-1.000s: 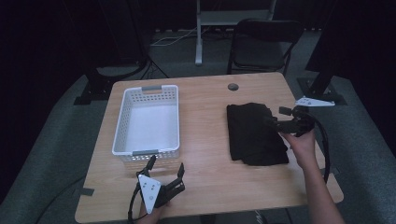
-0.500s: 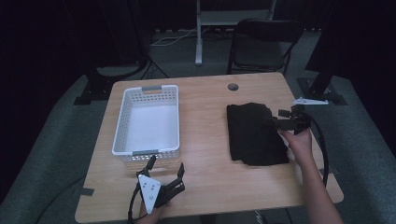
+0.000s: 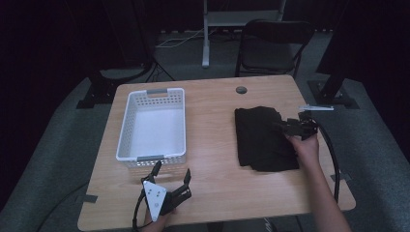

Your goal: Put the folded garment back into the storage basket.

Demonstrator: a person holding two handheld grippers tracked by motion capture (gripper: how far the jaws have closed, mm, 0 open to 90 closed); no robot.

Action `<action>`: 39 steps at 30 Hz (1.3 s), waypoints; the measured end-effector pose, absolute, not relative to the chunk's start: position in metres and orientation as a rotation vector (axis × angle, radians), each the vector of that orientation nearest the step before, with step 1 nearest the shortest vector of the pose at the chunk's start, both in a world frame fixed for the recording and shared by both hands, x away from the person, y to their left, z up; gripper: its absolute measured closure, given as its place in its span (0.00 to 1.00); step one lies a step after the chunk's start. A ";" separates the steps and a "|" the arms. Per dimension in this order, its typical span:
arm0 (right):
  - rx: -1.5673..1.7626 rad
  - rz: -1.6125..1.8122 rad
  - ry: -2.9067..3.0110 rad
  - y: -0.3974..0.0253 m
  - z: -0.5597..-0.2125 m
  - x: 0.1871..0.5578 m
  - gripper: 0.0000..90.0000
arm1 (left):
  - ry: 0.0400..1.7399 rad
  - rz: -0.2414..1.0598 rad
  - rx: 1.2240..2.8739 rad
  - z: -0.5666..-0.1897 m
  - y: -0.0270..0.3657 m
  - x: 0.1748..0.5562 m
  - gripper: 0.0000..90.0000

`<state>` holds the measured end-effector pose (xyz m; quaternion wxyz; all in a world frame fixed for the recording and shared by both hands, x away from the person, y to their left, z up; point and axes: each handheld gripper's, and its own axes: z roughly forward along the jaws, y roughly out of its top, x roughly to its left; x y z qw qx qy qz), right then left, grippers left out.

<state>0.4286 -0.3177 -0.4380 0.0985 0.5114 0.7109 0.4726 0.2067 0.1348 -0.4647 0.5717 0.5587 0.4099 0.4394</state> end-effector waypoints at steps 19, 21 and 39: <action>1.566 1.278 2.175 -0.310 -0.454 0.438 0.06 | 0.961 1.031 1.311 -0.465 0.135 0.207 0.11; 1.561 1.267 2.181 -0.309 -0.454 0.438 0.06 | 0.962 1.030 1.312 -0.465 0.135 0.207 0.11; 1.451 1.105 2.242 -0.292 -0.453 0.433 0.06 | 0.962 1.030 1.312 -0.465 0.135 0.207 0.11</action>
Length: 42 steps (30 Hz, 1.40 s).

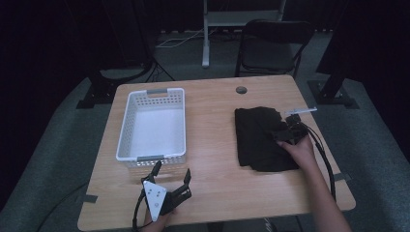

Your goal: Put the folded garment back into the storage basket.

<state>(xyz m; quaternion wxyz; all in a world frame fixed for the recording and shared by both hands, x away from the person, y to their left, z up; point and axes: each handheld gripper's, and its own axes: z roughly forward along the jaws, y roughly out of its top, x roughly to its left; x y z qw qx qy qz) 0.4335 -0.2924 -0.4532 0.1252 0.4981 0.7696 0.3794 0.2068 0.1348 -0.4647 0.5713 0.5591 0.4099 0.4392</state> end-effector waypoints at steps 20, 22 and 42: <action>1.448 1.234 2.305 -0.288 -0.451 0.427 0.50 | 0.961 1.031 1.311 -0.465 0.135 0.207 0.11; 1.451 1.271 2.298 -0.289 -0.452 0.425 0.53 | 0.960 1.031 1.311 -0.465 0.135 0.206 0.11; 1.434 1.437 2.241 -0.299 -0.444 0.417 0.71 | 0.957 1.029 1.310 -0.465 0.135 0.206 0.11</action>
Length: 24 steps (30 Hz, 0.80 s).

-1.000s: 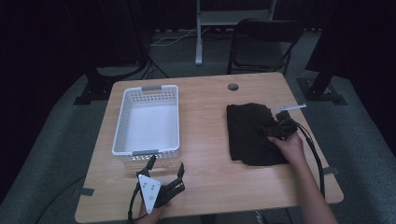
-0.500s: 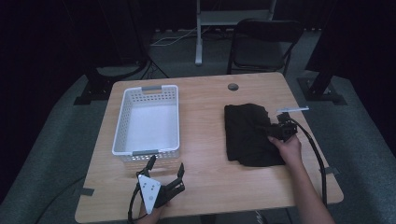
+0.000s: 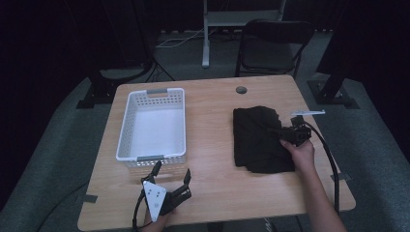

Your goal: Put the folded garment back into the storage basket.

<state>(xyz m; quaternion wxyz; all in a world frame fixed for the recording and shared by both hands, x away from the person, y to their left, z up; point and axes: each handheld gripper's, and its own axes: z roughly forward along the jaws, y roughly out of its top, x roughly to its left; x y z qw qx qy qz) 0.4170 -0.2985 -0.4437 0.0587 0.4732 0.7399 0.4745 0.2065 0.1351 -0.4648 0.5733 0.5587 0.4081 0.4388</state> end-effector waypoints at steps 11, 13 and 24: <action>1.435 1.548 2.193 -0.300 -0.431 0.410 0.73 | 0.957 1.029 1.309 -0.465 0.135 0.206 0.11; 1.423 1.552 2.187 -0.300 -0.428 0.408 0.73 | 0.957 1.029 1.309 -0.465 0.135 0.206 0.11; 1.366 1.677 2.142 -0.300 -0.406 0.403 0.74 | 0.956 1.029 1.309 -0.465 0.135 0.207 0.11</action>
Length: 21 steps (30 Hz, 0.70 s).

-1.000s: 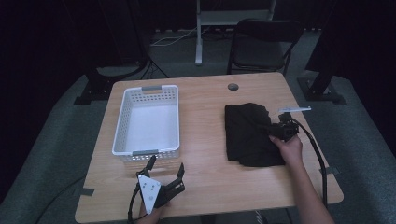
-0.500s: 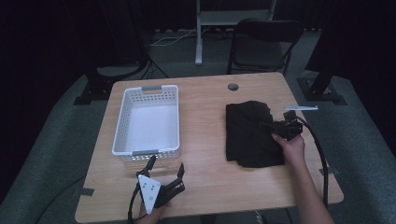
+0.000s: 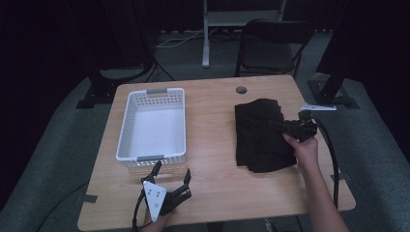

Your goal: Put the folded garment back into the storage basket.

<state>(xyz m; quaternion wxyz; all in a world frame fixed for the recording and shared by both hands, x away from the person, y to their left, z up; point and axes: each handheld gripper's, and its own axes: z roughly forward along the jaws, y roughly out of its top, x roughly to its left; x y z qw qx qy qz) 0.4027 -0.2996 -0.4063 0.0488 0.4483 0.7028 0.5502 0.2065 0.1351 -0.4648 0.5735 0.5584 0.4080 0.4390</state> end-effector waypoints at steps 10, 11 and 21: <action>1.327 1.708 2.112 -0.300 -0.387 0.397 0.74 | 0.958 1.029 1.312 -0.465 0.135 0.206 0.11; 1.321 1.710 2.108 -0.300 -0.384 0.397 0.74 | 0.958 1.029 1.311 -0.465 0.135 0.206 0.11; 1.284 1.788 2.054 -0.302 -0.360 0.391 0.74 | 0.959 1.028 1.309 -0.465 0.135 0.207 0.11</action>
